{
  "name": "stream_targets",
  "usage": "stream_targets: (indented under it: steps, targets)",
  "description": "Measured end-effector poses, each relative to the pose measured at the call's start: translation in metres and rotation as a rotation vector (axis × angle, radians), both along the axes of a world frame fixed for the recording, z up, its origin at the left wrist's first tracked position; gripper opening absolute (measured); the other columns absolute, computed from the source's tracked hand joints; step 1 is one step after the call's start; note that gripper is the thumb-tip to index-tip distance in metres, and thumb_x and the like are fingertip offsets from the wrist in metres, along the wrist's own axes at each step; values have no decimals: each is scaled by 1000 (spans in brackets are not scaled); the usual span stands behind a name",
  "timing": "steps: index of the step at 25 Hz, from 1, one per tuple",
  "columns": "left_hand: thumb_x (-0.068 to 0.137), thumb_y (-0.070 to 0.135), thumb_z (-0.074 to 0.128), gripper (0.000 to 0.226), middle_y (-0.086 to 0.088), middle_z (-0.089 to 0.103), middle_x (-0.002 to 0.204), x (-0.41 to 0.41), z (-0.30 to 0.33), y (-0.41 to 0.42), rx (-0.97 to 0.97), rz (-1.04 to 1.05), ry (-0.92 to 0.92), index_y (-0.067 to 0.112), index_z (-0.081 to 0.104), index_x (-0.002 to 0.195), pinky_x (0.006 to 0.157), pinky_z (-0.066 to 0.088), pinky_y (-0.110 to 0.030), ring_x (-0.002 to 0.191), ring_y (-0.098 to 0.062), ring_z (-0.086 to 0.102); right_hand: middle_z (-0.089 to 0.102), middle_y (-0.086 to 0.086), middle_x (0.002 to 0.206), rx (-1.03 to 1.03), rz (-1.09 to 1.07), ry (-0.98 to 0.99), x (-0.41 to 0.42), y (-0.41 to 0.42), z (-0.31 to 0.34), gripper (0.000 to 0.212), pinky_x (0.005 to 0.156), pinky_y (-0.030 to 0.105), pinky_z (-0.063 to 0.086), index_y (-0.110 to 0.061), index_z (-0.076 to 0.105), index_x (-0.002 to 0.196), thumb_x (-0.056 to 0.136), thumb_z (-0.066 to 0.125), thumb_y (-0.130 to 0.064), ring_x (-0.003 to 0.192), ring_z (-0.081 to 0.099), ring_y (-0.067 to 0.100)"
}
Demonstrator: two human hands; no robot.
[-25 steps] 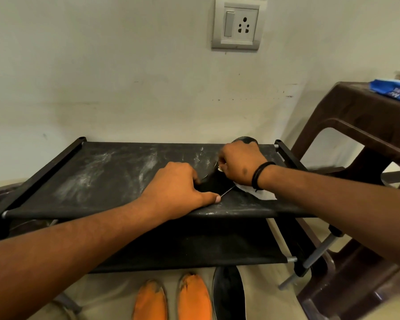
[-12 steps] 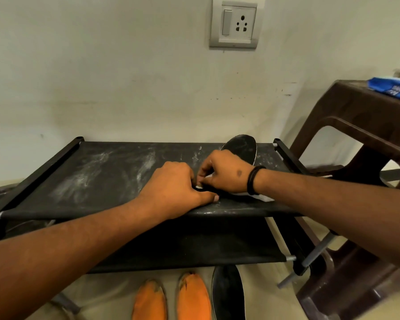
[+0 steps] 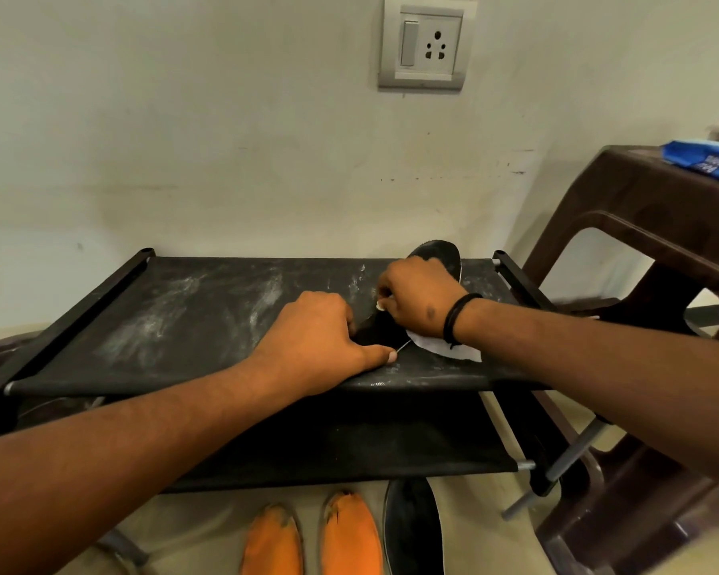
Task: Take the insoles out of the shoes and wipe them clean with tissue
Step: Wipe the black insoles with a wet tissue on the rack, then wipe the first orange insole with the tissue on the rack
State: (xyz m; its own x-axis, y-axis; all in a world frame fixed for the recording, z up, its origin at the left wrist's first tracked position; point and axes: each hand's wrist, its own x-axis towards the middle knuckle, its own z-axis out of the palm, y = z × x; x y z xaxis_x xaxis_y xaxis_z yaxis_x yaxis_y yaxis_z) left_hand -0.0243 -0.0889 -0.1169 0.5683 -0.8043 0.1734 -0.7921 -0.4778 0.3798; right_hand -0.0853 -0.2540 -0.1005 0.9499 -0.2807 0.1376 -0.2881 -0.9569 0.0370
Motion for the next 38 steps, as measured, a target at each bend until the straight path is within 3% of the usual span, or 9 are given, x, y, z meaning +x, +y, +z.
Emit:
stream_targets:
  steps: [4, 8, 13, 17, 21, 26, 31, 34, 38]
  targets:
    - [67, 68, 75, 55, -1, 63, 55, 1, 0, 2, -16, 11, -9, 14, 70, 67, 59, 58, -39, 54, -14, 62, 72, -2, 93, 232, 233, 44, -12, 23, -8, 16, 83, 38, 54, -21, 74, 94, 91, 61, -30, 86, 67, 17]
    - [63, 80, 67, 69, -3, 68, 63, 3, -3, -1, 4, 8, -10, 12, 75, 75, 61, 59, -42, 60, -17, 66, 71, -1, 94, 3, -47, -17, -7, -18, 1, 18, 85, 43, 51, -22, 72, 93, 94, 56, -31, 89, 65, 21]
    - [68, 68, 73, 50, 3, 65, 62, 3, -2, 1, -25, -11, -26, 19, 74, 75, 57, 54, -29, 59, -9, 63, 72, -2, 92, 293, 269, 28, -25, 16, -9, 12, 76, 30, 54, -18, 75, 94, 90, 65, -23, 83, 66, 14]
    - [72, 71, 71, 54, 4, 69, 78, 1, 0, 1, -18, -44, -14, 21, 77, 90, 69, 59, -33, 72, -9, 65, 72, 0, 92, 80, 16, -6, -21, -23, 3, 15, 76, 39, 56, -21, 73, 89, 93, 60, -27, 83, 66, 18]
    - [74, 66, 73, 43, 3, 66, 82, -1, 2, 3, -35, -61, -37, 27, 77, 91, 66, 56, -30, 72, -9, 62, 72, -2, 90, 309, 286, 50, -36, 11, -6, 11, 77, 30, 56, -18, 75, 90, 90, 65, -23, 83, 66, 12]
    - [75, 68, 71, 51, 6, 66, 90, -1, 2, 3, -15, -70, -16, 27, 78, 105, 72, 56, -27, 80, -7, 63, 69, -2, 94, 83, 71, 18, -33, -13, 1, 14, 76, 34, 55, -22, 73, 91, 94, 59, -27, 87, 65, 17]
    - [74, 69, 70, 45, 5, 68, 80, 0, 2, 3, -17, -65, -18, 29, 79, 96, 66, 57, -29, 72, -8, 64, 72, -3, 92, 316, 214, 57, -38, 6, 0, 12, 77, 30, 56, -21, 74, 90, 91, 63, -25, 82, 66, 10]
    - [76, 69, 69, 51, 6, 68, 85, -1, 3, 3, 7, -65, -21, 28, 79, 104, 70, 58, -29, 76, -7, 63, 72, -1, 96, 169, 89, 59, -38, -8, 8, 15, 78, 35, 57, -20, 75, 95, 94, 60, -26, 83, 66, 14]
    - [73, 74, 66, 51, 9, 68, 83, -1, 2, 5, 14, -27, -65, 32, 78, 99, 67, 60, -33, 73, -6, 64, 73, -4, 84, 254, 250, 148, -42, 5, 10, 11, 78, 31, 57, -15, 75, 85, 89, 65, -18, 79, 67, 11]
